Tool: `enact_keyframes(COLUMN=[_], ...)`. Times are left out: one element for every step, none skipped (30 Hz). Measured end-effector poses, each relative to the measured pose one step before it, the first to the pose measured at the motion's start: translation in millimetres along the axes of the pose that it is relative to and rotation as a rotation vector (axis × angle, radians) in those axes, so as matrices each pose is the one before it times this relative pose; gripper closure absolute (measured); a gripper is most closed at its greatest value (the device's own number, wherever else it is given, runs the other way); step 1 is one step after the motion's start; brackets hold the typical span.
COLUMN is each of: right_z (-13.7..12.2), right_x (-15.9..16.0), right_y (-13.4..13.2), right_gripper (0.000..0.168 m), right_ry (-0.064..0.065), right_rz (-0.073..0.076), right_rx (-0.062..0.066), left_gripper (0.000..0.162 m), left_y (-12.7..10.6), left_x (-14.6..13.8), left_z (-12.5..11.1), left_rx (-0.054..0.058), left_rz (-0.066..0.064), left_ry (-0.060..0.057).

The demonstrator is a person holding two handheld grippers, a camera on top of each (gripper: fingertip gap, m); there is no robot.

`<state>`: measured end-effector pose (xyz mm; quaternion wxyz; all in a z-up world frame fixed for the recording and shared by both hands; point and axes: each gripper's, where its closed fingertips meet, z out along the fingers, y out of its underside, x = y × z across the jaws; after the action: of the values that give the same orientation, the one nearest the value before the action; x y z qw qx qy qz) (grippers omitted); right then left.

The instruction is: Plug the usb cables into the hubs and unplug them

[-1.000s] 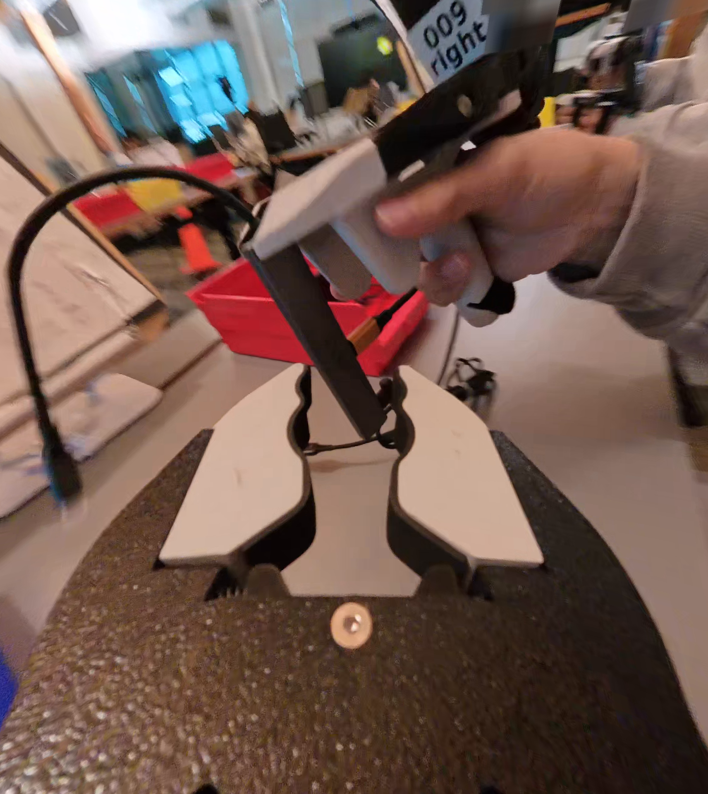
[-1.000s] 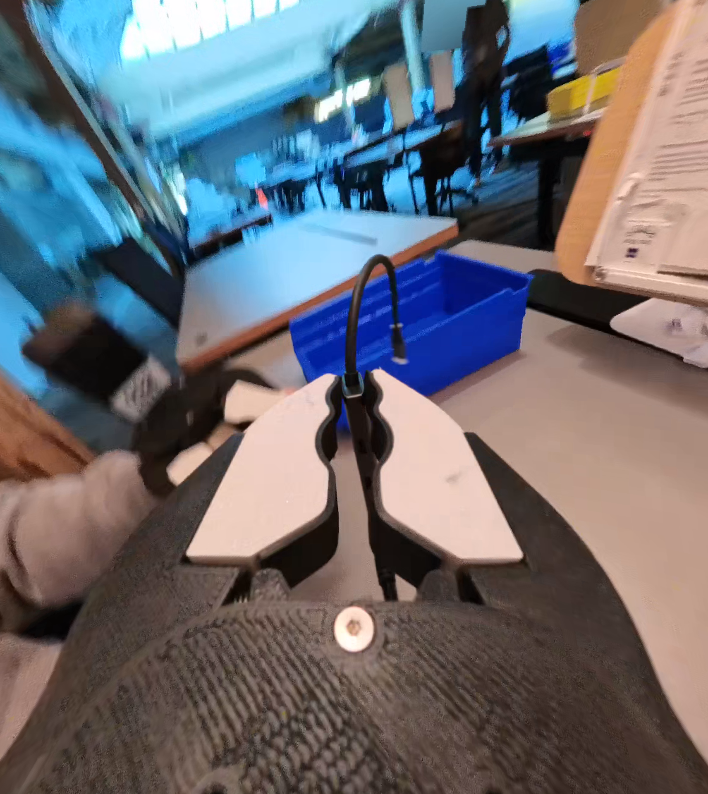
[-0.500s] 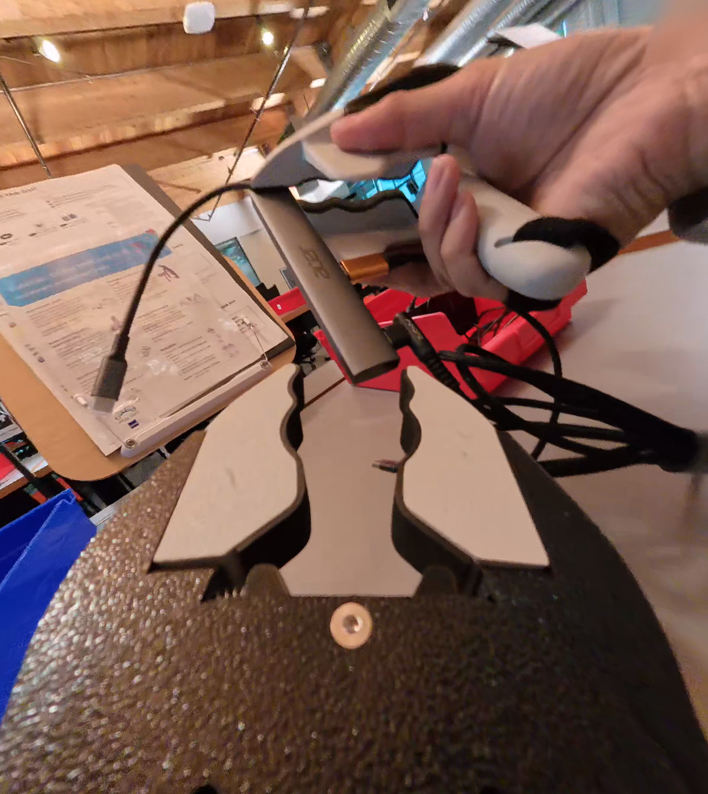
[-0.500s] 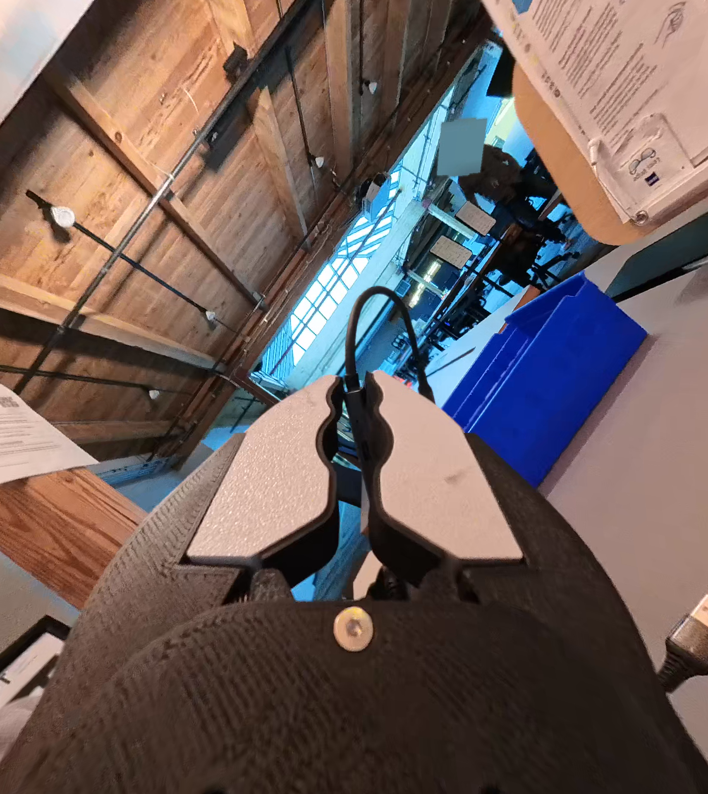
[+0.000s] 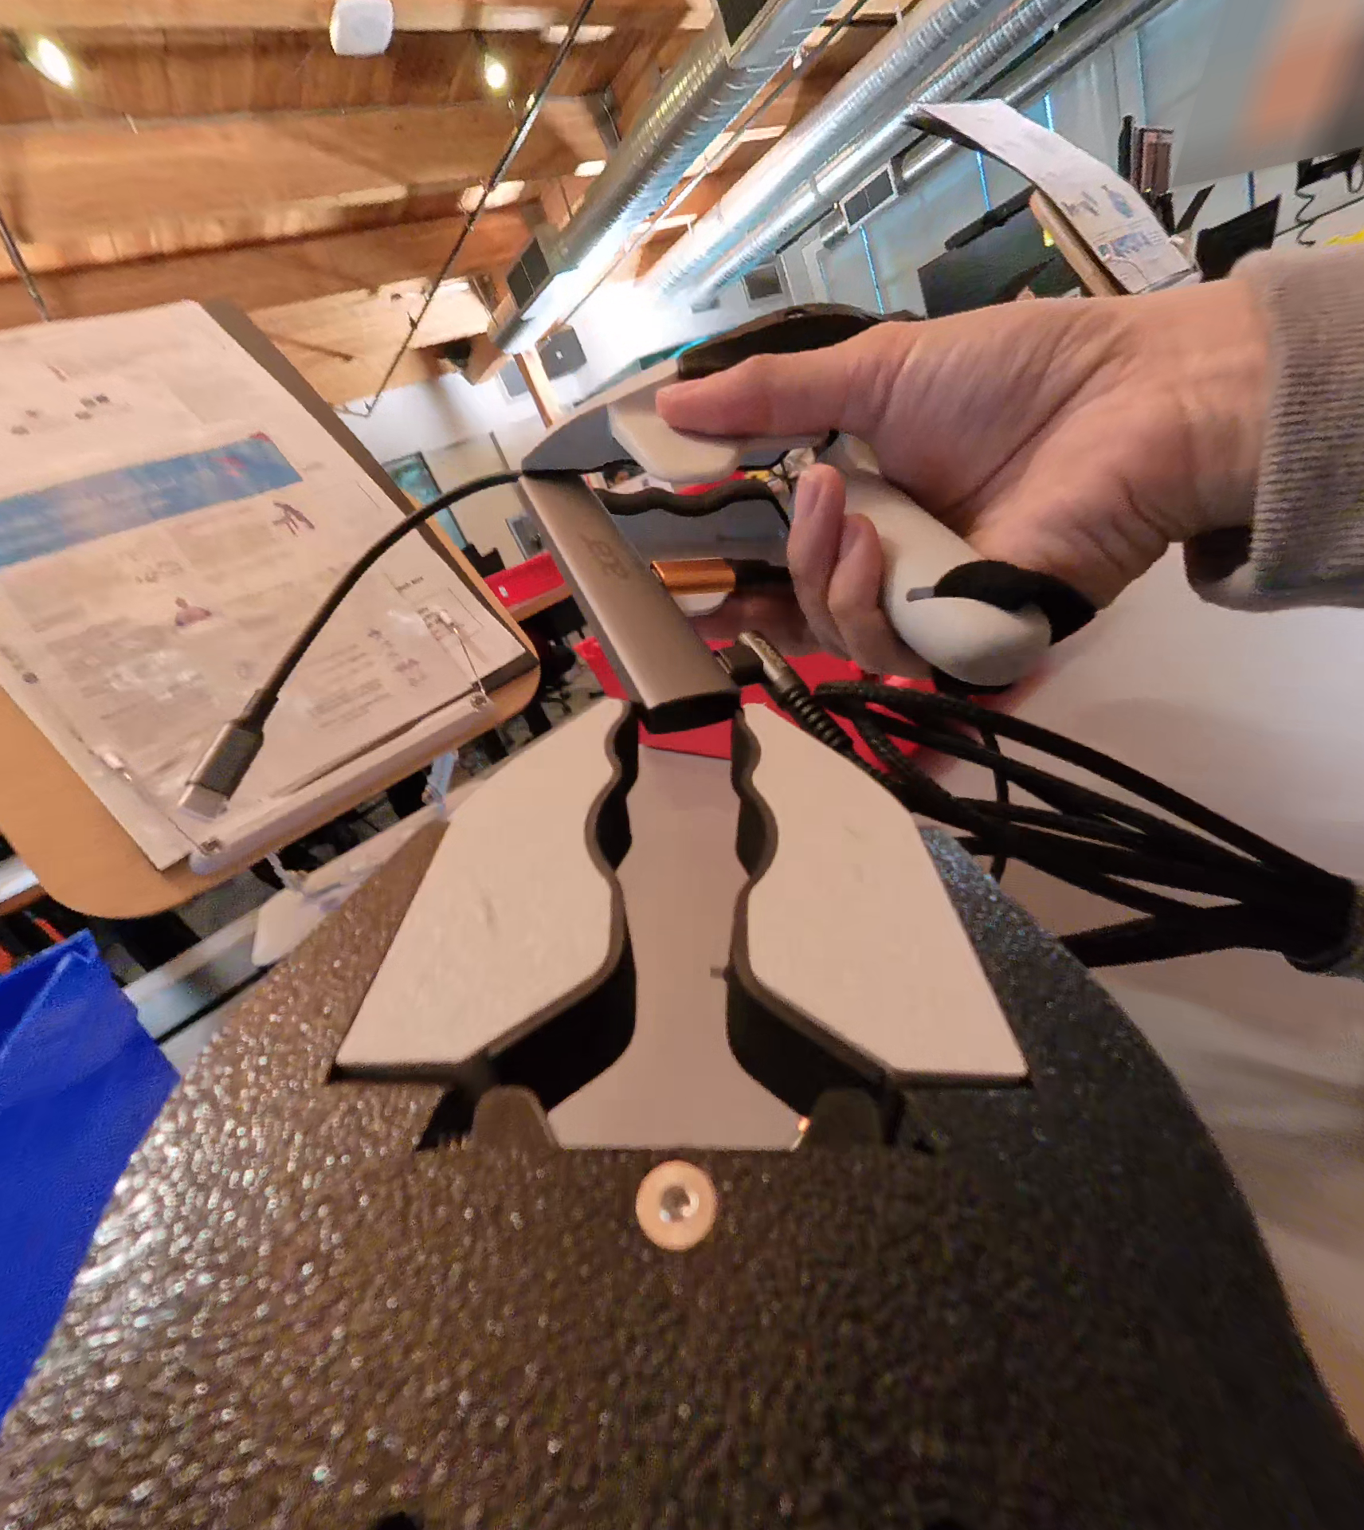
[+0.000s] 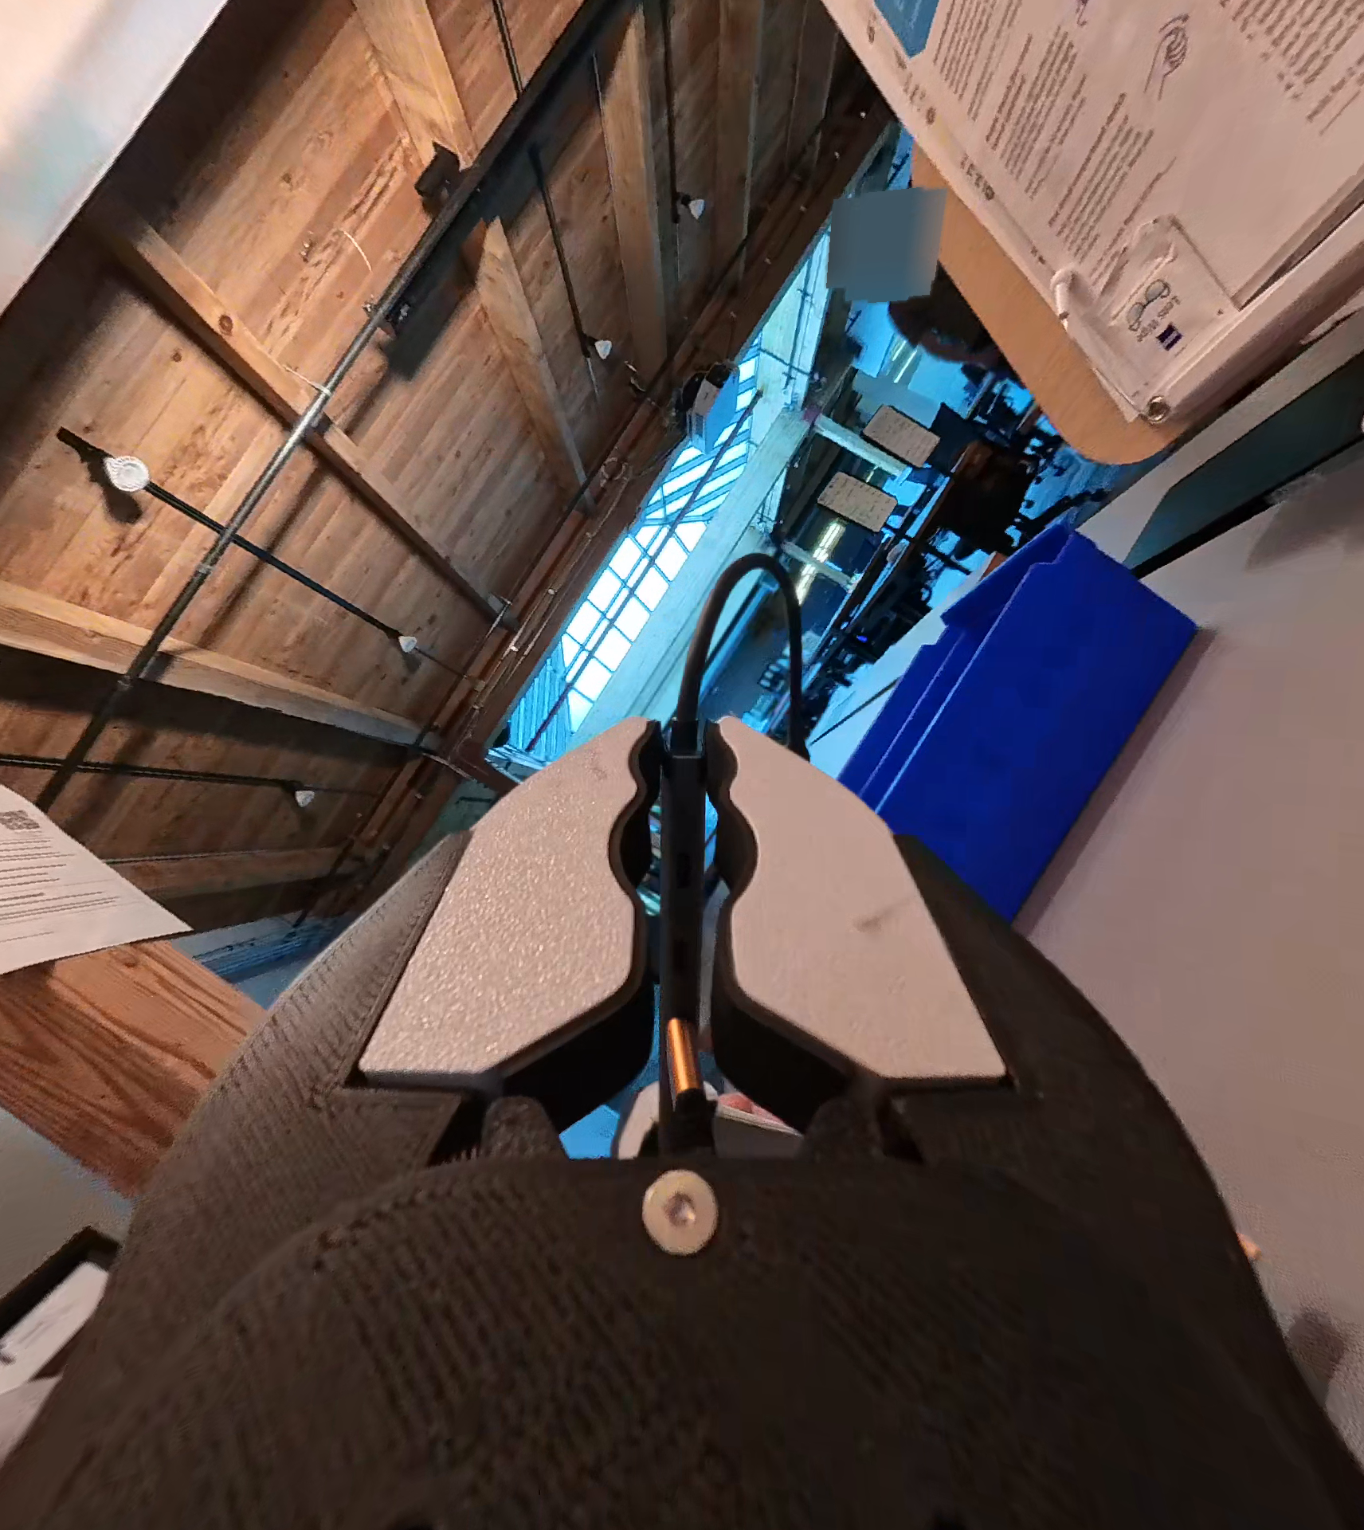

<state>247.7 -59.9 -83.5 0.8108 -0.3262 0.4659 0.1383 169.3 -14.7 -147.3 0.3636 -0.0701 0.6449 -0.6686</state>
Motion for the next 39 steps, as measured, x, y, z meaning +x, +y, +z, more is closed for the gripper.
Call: enact_keyframes(right_z=[-0.55,-0.43,-0.23,-0.05,0.13,-0.16,-0.25,-0.58,-0.58,-0.71,-0.61,-0.40,-0.12,0.21,0.35,0.34,0.24,0.49,0.58,0.38,0.13,0.17,0.26,0.03,0.08,-0.11,-0.23,0.00,-0.22,-0.61,-0.87,-1.47,-2.17,-3.21,-3.86,-3.80,-3.04,-1.39,0.89], right_x=[1.80,1.52,1.27,0.31,0.40,1.22,1.79,2.29,2.00,2.26,1.57,1.88,1.92,0.52,-0.13,0.43,0.66,0.40,0.47,0.57,1.24,1.40,0.96,1.26,1.08,0.47,-0.76,-0.76,-1.30,-1.42,-1.92,-3.60,-6.59,-7.20,-5.98,-2.16,0.79,-1.34,-6.67], right_y=[0.54,0.67,0.60,0.71,0.84,0.62,0.72,0.50,0.48,0.30,0.26,0.36,0.27,0.50,0.23,-0.29,-0.17,0.13,0.46,0.22,-0.06,0.03,-0.22,-0.46,0.27,0.76,1.68,3.11,3.32,2.46,2.39,3.45,2.52,1.69,2.87,5.50,8.82,13.24,14.54], right_gripper=[0.158,0.158,0.158,0.158,0.158,0.158,0.159,0.158,0.159,0.159,0.159,0.159,0.159,0.159,0.159,0.159,0.159,0.159,0.159,0.159,0.158,0.158,0.158,0.158,0.158,0.158,0.155,0.150,0.147,0.143,0.134,0.128,0.122,0.120,0.124,0.128,0.128,0.129,0.129], right_ry=[0.0095,0.0083,0.0070,-0.0039,-0.0079,-0.0065,-0.0048,-0.0030,-0.0040,-0.0017,-0.0040,0.0024,0.0067,-0.0014,-0.0058,-0.0009,0.0005,-0.0017,-0.0022,0.0000,0.0072,0.0090,0.0059,0.0055,0.0041,0.0018,-0.0043,-0.0034,-0.0059,-0.0044,-0.0027,-0.0071,-0.0138,0.0044,0.0365,0.0740,0.0888,0.0623,0.0054], right_rz=[-0.0190,-0.0073,0.0048,0.0098,0.0222,0.0280,0.0262,0.0224,0.0182,0.0168,0.0150,0.0074,-0.0029,-0.0021,0.0040,0.0018,-0.0027,-0.0028,-0.0001,-0.0046,-0.0122,-0.0143,-0.0094,-0.0053,-0.0090,-0.0097,-0.0119,-0.0125,-0.0150,-0.0120,-0.0078,-0.0096,-0.0242,-0.0507,-0.0935,-0.1197,-0.1138,-0.0757,-0.0311], right_rx=[-0.0006,-0.0007,0.0035,0.0052,0.0070,0.0098,0.0092,0.0087,0.0090,0.0065,0.0050,0.0032,0.0021,-0.0023,-0.0022,0.0001,-0.0005,-0.0036,-0.0059,-0.0037,-0.0004,-0.0022,-0.0035,-0.0046,-0.0102,-0.0117,-0.0148,-0.0243,-0.0234,-0.0172,-0.0202,-0.0314,-0.0281,-0.0188,-0.0190,-0.0315,-0.0465,-0.0630,-0.0647], left_gripper=[0.141,0.141,0.141,0.140,0.140,0.140,0.139,0.138,0.136,0.133,0.134,0.135,0.135,0.134,0.134,0.133,0.134,0.136,0.138,0.139,0.139,0.139,0.140,0.140,0.140,0.140,0.140,0.140,0.140,0.140,0.140,0.140,0.140,0.140,0.140,0.141,0.141,0.140,0.141], left_y=[1.48,0.92,0.59,-0.65,-1.62,-1.01,-0.66,-1.03,-0.80,-0.17,-0.12,0.11,-0.40,-0.60,-0.01,0.29,0.91,1.33,0.55,0.38,0.60,0.54,1.67,2.09,0.74,-0.27,-0.24,-0.07,0.28,0.58,1.25,1.82,2.21,1.91,1.42,1.20,1.50,1.99,2.26], left_x=[-0.53,0.15,0.57,-0.03,-0.15,-0.08,-0.23,-0.79,-1.10,-0.70,0.46,0.73,-0.24,-0.20,0.03,0.26,0.24,-0.21,-0.03,-0.91,-1.31,-1.00,-1.02,-0.96,-1.07,-1.05,-1.81,-2.72,-2.80,-2.54,-3.25,-4.41,-3.76,-2.74,-2.89,-2.48,-0.66,0.37,0.46], left_z=[-0.59,-0.43,-0.30,-0.93,-1.11,-0.95,-0.90,-0.98,-1.07,-0.87,-0.69,-0.49,-0.52,-0.35,-0.20,-0.23,-0.33,-0.40,-0.47,-0.35,-0.11,-0.19,0.11,0.17,-0.17,-0.47,-0.50,-0.58,-0.48,-0.36,-0.35,-0.52,-0.39,-0.47,-0.80,-0.87,-0.43,0.13,0.44], left_rx=[-0.0067,-0.0020,-0.0002,0.0077,0.0154,0.0117,0.0090,0.0114,0.0087,0.0046,0.0031,0.0012,0.0028,0.0038,0.0005,-0.0006,-0.0030,-0.0062,-0.0038,-0.0070,-0.0121,-0.0109,-0.0157,-0.0180,-0.0090,-0.0027,-0.0054,-0.0056,-0.0039,-0.0029,-0.0076,-0.0106,-0.0122,-0.0081,-0.0024,-0.0006,-0.0027,-0.0044,-0.0049], left_rz=[-0.0134,-0.0057,-0.0029,0.0018,0.0108,0.0163,0.0184,0.0201,0.0206,0.0176,0.0113,0.0037,0.0043,0.0095,0.0062,-0.0016,-0.0061,-0.0028,0.0026,-0.0046,-0.0169,-0.0226,-0.0218,-0.0220,-0.0196,-0.0124,-0.0004,0.0079,0.0032,-0.0100,-0.0090,0.0080,0.0145,0.0003,-0.0109,-0.0102,-0.0070,-0.0069,-0.0054], left_ry=[0.0067,0.0075,0.0084,0.0015,-0.0041,-0.0069,-0.0107,-0.0149,-0.0166,-0.0111,0.0002,0.0052,-0.0004,0.0013,0.0037,0.0080,0.0111,0.0073,0.0044,-0.0028,-0.0028,0.0010,0.0007,0.0018,0.0014,-0.0010,-0.0087,-0.0145,-0.0112,-0.0041,-0.0083,-0.0189,-0.0137,-0.0047,-0.0073,-0.0068,0.0022,0.0051,0.0012])
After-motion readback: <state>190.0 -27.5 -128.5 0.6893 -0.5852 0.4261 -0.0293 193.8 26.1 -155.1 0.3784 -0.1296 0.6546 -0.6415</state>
